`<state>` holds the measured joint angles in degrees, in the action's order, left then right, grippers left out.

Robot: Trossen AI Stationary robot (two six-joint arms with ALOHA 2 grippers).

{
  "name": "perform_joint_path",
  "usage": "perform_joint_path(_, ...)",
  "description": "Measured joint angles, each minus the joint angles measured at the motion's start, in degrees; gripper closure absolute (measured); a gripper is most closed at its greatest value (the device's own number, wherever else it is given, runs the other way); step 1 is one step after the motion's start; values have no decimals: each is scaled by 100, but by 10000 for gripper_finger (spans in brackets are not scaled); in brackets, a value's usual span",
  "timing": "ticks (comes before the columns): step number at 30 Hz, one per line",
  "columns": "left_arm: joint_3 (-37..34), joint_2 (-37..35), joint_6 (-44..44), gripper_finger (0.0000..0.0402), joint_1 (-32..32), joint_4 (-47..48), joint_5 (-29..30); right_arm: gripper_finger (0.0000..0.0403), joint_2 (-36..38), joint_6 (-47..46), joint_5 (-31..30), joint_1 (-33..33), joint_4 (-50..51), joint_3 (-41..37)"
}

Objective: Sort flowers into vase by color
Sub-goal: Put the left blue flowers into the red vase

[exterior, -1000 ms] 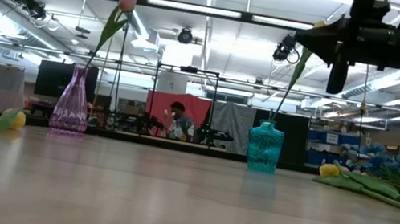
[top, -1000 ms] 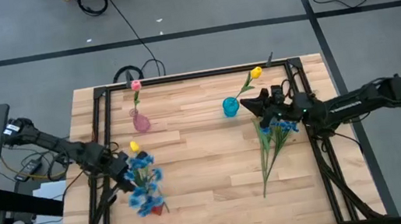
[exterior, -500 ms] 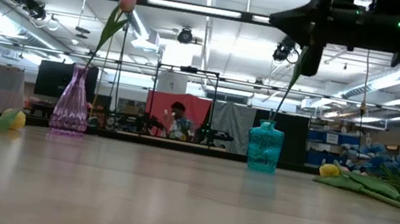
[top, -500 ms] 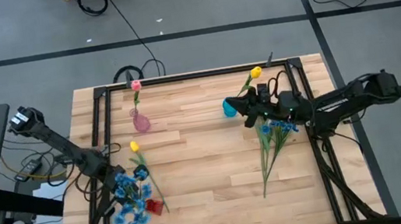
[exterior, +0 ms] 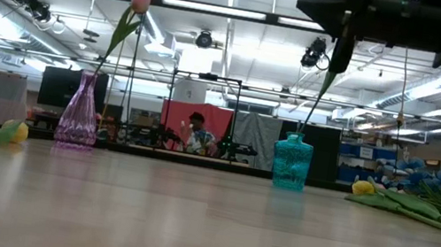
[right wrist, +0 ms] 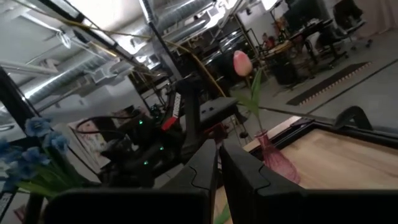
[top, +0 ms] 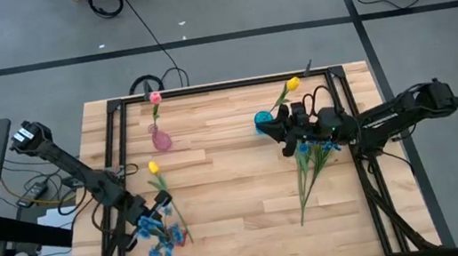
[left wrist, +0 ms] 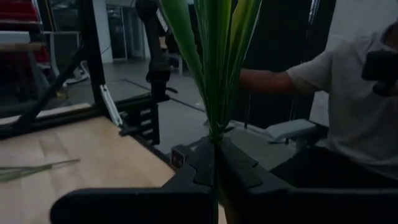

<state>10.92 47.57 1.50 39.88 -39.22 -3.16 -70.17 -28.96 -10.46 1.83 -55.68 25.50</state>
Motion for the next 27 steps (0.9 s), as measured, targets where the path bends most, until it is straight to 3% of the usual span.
perform_joint_path(14,0,-118,269,388,0,750,330,367,2,110,19,-312,91,-2)
perform_joint_path(27,0,-118,664,315,0,1126,464,367,4,101,45,-365,297,-4)
